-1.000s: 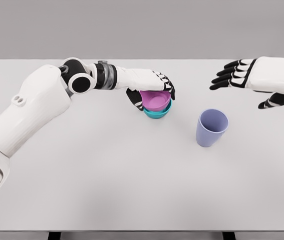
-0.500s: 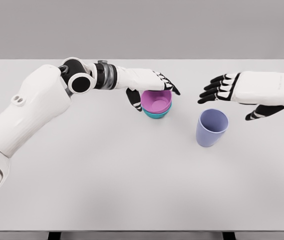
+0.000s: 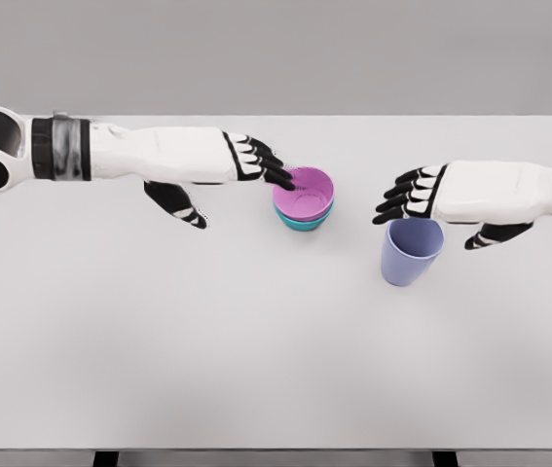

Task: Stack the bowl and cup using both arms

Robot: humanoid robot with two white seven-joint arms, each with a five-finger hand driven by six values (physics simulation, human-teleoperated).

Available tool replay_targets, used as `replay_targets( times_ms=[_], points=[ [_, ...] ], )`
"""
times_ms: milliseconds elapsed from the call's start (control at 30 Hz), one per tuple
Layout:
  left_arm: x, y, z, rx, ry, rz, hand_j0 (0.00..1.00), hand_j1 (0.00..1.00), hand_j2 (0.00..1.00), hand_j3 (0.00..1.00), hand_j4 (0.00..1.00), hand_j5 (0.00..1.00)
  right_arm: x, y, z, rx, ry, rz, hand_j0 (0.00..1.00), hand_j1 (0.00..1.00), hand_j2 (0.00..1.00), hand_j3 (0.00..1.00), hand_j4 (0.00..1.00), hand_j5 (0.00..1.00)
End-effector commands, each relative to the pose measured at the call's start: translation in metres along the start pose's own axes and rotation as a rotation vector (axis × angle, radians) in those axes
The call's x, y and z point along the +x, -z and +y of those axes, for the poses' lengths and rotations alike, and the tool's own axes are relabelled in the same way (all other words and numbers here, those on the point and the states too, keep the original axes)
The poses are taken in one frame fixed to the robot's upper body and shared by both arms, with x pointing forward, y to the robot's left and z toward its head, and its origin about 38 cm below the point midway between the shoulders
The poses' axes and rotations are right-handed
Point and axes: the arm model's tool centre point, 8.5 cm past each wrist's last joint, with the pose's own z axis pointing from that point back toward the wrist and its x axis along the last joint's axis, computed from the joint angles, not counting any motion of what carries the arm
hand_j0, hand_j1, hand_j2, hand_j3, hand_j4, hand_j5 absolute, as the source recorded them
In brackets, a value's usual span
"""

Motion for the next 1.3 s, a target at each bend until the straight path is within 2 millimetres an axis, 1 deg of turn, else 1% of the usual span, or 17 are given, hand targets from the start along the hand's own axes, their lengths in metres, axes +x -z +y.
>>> replay_targets(
  times_ms=[0,33,67,100,167,267,367,467,567,767,867,967,1100,1267],
  points=[
    [0.006,-0.049,0.007,0.056,-0.065,-0.017,1.00,1.00,1.00,1.00,1.00,1.00,0.001,0.006,0.006,0.020,-0.003,-0.003,1.00,1.00,1.00,1.00,1.00,1.00],
    [0.004,-0.063,-0.011,0.085,-0.179,-0.022,1.00,1.00,1.00,1.00,1.00,1.00,0.001,0.012,0.008,0.031,-0.018,-0.004,1.00,1.00,1.00,1.00,1.00,1.00],
    [0.002,-0.075,-0.014,0.109,-0.220,-0.010,1.00,1.00,1.00,1.00,1.00,1.00,0.000,0.014,0.009,0.035,-0.022,-0.003,1.00,1.00,1.00,1.00,1.00,1.00],
    [0.001,-0.085,-0.022,0.110,-0.252,0.009,1.00,1.00,1.00,1.00,1.00,1.00,0.000,0.015,0.009,0.036,-0.024,-0.002,1.00,1.00,1.00,1.00,1.00,1.00],
    [-0.001,-0.090,-0.050,0.086,-0.316,0.032,1.00,1.00,1.00,1.00,1.00,1.00,-0.005,0.015,0.011,0.035,-0.012,0.010,1.00,1.00,1.00,1.00,1.00,1.00],
    [-0.004,-0.100,-0.058,0.127,-0.337,0.057,1.00,1.00,1.00,1.00,1.00,1.00,-0.009,0.017,0.014,0.044,-0.017,0.024,1.00,1.00,1.00,1.00,1.00,1.00],
    [-0.001,-0.106,-0.068,0.147,-0.361,0.068,1.00,1.00,1.00,1.00,1.00,1.00,-0.014,0.020,0.016,0.047,-0.012,0.031,1.00,1.00,1.00,1.00,1.00,1.00],
    [-0.002,-0.111,-0.074,0.166,-0.374,0.080,1.00,1.00,1.00,1.00,1.00,1.00,-0.014,0.020,0.017,0.048,-0.011,0.034,1.00,1.00,1.00,1.00,1.00,1.00],
    [-0.002,-0.116,-0.076,0.180,-0.380,0.092,1.00,1.00,1.00,1.00,1.00,1.00,-0.017,0.021,0.024,0.069,-0.006,0.041,1.00,1.00,1.00,1.00,1.00,1.00],
    [-0.003,-0.116,-0.077,0.181,-0.387,0.094,1.00,1.00,1.00,1.00,1.00,1.00,-0.016,0.024,0.029,0.082,0.002,0.035,1.00,1.00,1.00,1.00,1.00,1.00],
    [-0.003,-0.116,-0.082,0.177,-0.397,0.095,1.00,1.00,1.00,1.00,1.00,1.00,-0.022,0.022,0.031,0.085,0.010,0.051,1.00,1.00,1.00,1.00,1.00,1.00],
    [-0.003,-0.116,-0.082,0.178,-0.398,0.096,1.00,1.00,1.00,1.00,1.00,1.00,-0.026,0.028,0.033,0.091,0.007,0.060,1.00,1.00,1.00,1.00,1.00,1.00],
    [-0.003,-0.116,-0.082,0.178,-0.398,0.096,1.00,1.00,1.00,1.00,1.00,1.00,-0.024,0.035,0.036,0.096,0.011,0.044,1.00,1.00,1.00,1.00,1.00,1.00],
    [-0.003,-0.116,-0.083,0.177,-0.398,0.095,1.00,1.00,1.00,1.00,1.00,1.00,-0.025,0.038,0.039,0.104,0.013,0.045,1.00,1.00,1.00,1.00,1.00,1.00]
  ],
)
